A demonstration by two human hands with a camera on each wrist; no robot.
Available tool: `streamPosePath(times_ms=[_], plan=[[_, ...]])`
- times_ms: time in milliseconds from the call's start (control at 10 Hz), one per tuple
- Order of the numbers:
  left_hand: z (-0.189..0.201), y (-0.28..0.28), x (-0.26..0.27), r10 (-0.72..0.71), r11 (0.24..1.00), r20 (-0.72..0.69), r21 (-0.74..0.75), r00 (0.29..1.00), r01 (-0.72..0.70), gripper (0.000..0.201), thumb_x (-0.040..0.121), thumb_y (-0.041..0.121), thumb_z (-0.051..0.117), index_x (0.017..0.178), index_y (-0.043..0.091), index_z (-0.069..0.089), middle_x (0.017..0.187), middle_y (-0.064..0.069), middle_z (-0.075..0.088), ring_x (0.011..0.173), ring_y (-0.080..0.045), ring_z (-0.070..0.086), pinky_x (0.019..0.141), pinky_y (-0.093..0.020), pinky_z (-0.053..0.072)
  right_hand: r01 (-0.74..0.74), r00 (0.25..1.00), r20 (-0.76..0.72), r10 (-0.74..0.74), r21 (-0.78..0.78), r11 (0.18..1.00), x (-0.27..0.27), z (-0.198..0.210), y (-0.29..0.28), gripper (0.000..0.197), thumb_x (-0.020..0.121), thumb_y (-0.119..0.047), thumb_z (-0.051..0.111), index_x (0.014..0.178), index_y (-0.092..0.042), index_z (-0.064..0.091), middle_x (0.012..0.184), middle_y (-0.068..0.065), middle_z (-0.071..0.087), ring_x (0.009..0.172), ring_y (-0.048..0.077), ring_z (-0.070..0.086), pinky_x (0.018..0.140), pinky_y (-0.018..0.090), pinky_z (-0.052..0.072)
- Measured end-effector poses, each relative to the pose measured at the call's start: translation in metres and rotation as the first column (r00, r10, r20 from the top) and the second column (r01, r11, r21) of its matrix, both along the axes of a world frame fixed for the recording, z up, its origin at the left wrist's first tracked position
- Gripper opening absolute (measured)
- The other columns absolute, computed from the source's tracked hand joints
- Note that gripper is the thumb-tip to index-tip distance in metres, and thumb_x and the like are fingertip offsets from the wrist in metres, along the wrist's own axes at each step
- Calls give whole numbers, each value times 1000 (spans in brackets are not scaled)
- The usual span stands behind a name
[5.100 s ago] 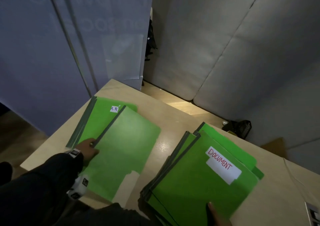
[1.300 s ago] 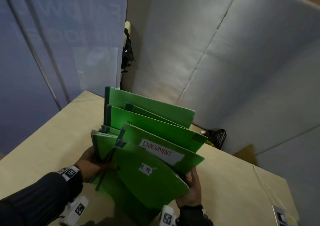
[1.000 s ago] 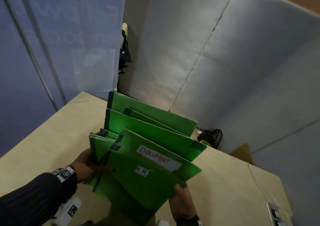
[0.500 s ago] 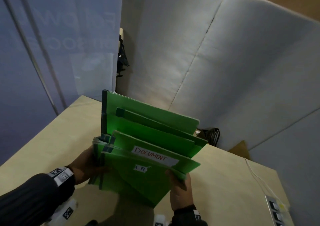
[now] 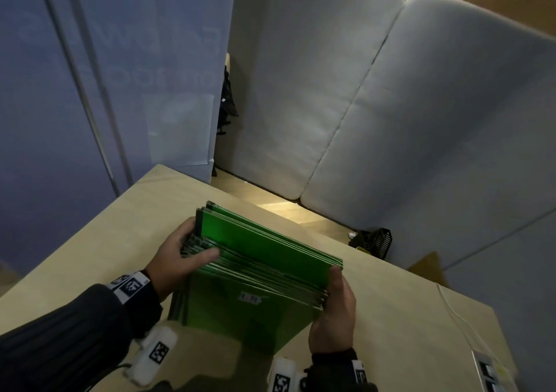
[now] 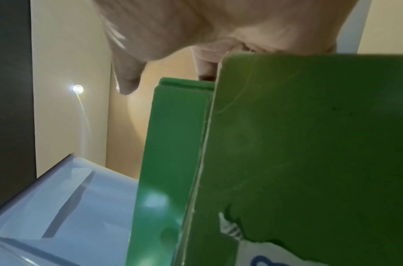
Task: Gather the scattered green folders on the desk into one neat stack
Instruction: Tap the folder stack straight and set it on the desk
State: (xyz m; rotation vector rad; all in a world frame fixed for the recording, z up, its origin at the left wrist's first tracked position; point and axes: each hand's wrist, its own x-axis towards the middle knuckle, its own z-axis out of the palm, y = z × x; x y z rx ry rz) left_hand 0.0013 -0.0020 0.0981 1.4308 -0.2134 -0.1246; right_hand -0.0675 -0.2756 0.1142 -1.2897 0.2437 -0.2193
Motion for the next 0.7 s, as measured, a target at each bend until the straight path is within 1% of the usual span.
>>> streamPosePath(times_ms=[100, 200, 300, 400, 500, 600, 700], plan=[[-1, -5, 2, 67, 998, -27, 15, 997, -66, 69, 59, 45, 84, 120, 23, 60, 115, -3, 71, 104, -23, 68, 86, -39, 55, 3, 999, -50, -2, 1, 1000, 4, -3, 3, 51, 89, -44, 52, 113, -2, 69, 101, 10, 79, 88, 19, 76, 62, 23, 60], [-5, -5, 5, 69, 998, -96, -9, 993, -70, 63, 59, 50, 82, 115, 29, 63, 113, -4, 71, 101, -25, 69, 87, -47, 55, 59, 994, -87, -60, -8, 998, 3, -18, 12, 59, 85, -53, 60, 126, -12, 64, 115, 10, 76, 105, 29, 72, 78, 37, 64], [-5, -8, 9, 94, 994, -127, -39, 987, -100, 35, 79, 27, 68, 114, 31, 65, 114, -7, 71, 103, -29, 68, 91, -56, 51, 79, 987, -140, -81, -20, 997, -1, -33, 17, 58, 84, -59, 60, 131, -24, 60, 120, 4, 72, 110, 27, 69, 78, 34, 64], [-5, -14, 9, 106, 993, -145, -44, 984, -113, 35, 94, 7, 50, 116, 31, 64, 114, -5, 72, 104, -29, 67, 87, -50, 52, 59, 981, -179, -76, -97, 994, -3, -40, 12, 80, 66, -78, 58, 128, -27, 54, 115, -5, 66, 103, 10, 66, 79, 22, 57], [-4, -18, 2, 108, 991, -157, -62, 982, -119, 41, 97, -1, 41, 120, 26, 61, 113, -3, 72, 102, -25, 68, 80, -41, 54, 49, 969, -231, -85, -158, 986, -8, -42, 2, 75, 71, -70, 57, 125, -18, 54, 103, -9, 62, 86, -2, 66, 74, 17, 51], [-8, -14, 2, 118, 990, -158, -57, 980, -128, 43, 96, -4, 36, 120, 24, 60, 109, 0, 74, 97, -20, 70, 74, -30, 55, 24, 984, -175, -46, -127, 992, -12, -33, 6, 24, 96, -36, 53, 112, -20, 61, 97, -8, 69, 82, -11, 68, 70, 10, 54], [-10, -14, 10, 88, 994, -199, -48, 976, -100, 39, 96, 3, 39, 121, 22, 62, 112, -7, 72, 103, -31, 67, 80, -43, 53, 41, 977, -205, -64, -116, 992, -8, -27, 10, 31, 104, -13, 41, 120, -19, 66, 106, 1, 78, 100, 10, 72, 88, 36, 60]])
